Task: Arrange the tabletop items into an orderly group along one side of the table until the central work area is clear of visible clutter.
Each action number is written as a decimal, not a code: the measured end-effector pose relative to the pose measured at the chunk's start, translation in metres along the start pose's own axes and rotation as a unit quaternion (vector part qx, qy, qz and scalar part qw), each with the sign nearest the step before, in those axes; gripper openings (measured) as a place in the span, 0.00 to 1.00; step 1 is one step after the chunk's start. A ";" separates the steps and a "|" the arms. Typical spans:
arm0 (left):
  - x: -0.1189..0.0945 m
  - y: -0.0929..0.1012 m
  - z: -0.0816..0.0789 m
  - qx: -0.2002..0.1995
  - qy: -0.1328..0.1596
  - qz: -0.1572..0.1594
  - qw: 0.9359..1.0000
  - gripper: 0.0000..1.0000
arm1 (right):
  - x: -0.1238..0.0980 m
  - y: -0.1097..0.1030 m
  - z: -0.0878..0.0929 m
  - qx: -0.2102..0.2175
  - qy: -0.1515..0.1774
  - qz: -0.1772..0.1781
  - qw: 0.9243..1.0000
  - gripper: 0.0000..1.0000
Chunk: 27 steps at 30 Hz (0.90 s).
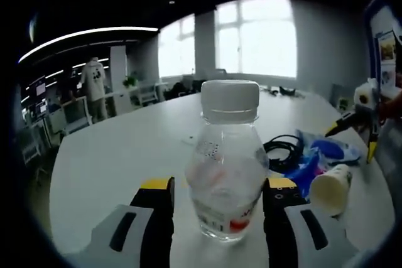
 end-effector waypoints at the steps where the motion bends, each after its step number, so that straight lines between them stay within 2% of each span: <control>1: -0.001 0.001 -0.006 -0.008 0.017 -0.001 1.000 0.62 | 0.000 0.000 -0.001 0.001 0.002 0.000 1.000 0.94; 6: -0.003 0.001 -0.014 -0.004 0.018 -0.004 1.000 0.74 | 0.000 -0.002 -0.007 0.001 0.014 -0.004 1.000 0.94; 10: -0.009 0.004 -0.019 -0.011 0.021 -0.008 1.000 0.88 | 0.001 -0.006 -0.012 0.000 0.022 -0.012 1.000 0.94; 15: -0.019 0.009 -0.020 -0.016 0.014 -0.017 1.000 0.99 | 0.003 -0.016 -0.027 -0.005 0.044 -0.030 0.999 0.94; 21: -0.030 0.017 -0.020 -0.020 0.005 -0.028 0.999 1.00 | 0.008 -0.021 -0.038 -0.002 0.068 -0.044 0.997 0.93; 27: -0.041 0.027 -0.024 -0.035 0.013 -0.041 0.998 1.00 | 0.014 -0.026 -0.049 0.000 0.092 -0.058 0.994 0.88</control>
Point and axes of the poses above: the point that each gripper's makers call its tool centre point, and the gripper's own axes: x roughly forward along the fingers, y roughly to its right, z roughly out of its underside, the point moved 1 cm from there along -x, roughly backward along the fingers, and after that the axes turned 1 degree about -x, right-handed, at the moved point
